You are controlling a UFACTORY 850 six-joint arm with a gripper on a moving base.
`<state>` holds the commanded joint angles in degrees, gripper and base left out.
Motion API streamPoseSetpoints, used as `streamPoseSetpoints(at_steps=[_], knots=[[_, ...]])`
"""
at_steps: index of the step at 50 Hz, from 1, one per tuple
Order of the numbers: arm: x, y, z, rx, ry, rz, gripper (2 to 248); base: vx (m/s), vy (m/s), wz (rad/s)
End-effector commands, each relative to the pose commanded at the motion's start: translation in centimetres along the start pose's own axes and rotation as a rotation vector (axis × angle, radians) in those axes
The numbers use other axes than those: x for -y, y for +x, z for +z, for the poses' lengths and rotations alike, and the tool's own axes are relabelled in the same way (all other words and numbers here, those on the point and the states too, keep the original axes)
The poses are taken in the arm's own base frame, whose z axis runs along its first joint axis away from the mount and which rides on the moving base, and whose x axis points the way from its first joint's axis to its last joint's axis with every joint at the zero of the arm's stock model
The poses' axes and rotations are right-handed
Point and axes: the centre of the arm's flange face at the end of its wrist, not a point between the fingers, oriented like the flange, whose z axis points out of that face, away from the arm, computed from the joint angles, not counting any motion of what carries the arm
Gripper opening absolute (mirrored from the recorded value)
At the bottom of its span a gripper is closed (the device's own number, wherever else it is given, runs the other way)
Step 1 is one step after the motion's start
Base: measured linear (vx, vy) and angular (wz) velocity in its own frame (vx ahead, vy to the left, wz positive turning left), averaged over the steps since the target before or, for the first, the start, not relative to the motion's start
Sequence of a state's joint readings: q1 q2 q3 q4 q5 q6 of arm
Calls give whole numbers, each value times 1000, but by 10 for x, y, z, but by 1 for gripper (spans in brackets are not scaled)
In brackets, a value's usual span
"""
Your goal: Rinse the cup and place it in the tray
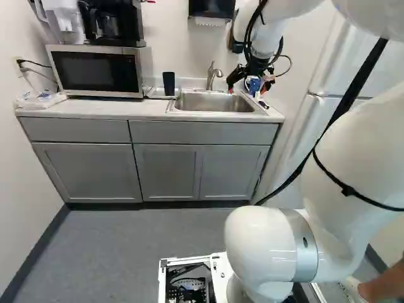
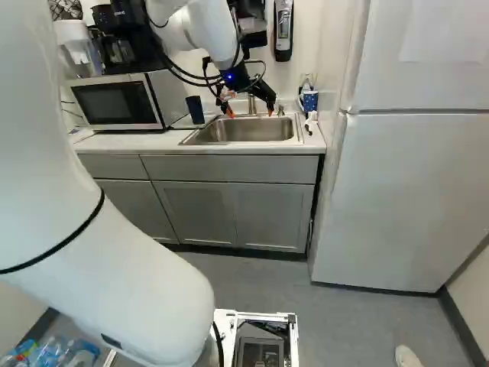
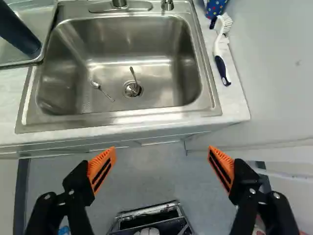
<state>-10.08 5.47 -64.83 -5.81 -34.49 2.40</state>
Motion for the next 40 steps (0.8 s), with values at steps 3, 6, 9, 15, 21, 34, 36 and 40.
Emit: streamPoseSetpoints(at_steps=[3, 6, 9, 15, 21, 34, 36, 40], knots=[[0, 0, 0, 0, 0, 0, 247, -170, 23, -177], [0, 0, 0, 0, 0, 0, 247, -168, 18, -93], [0, 0, 0, 0, 0, 0, 247, -151, 27, -21], [0, 0, 0, 0, 0, 0, 247, -145, 42, -3], [0, 0, 0, 0, 0, 0, 247, -144, 28, -8], [0, 0, 0, 0, 0, 0, 247, -128, 35, 8], [0, 0, 0, 0, 0, 0, 247, -116, 36, 10], [0, 0, 0, 0, 0, 0, 247, -77, 21, 32]])
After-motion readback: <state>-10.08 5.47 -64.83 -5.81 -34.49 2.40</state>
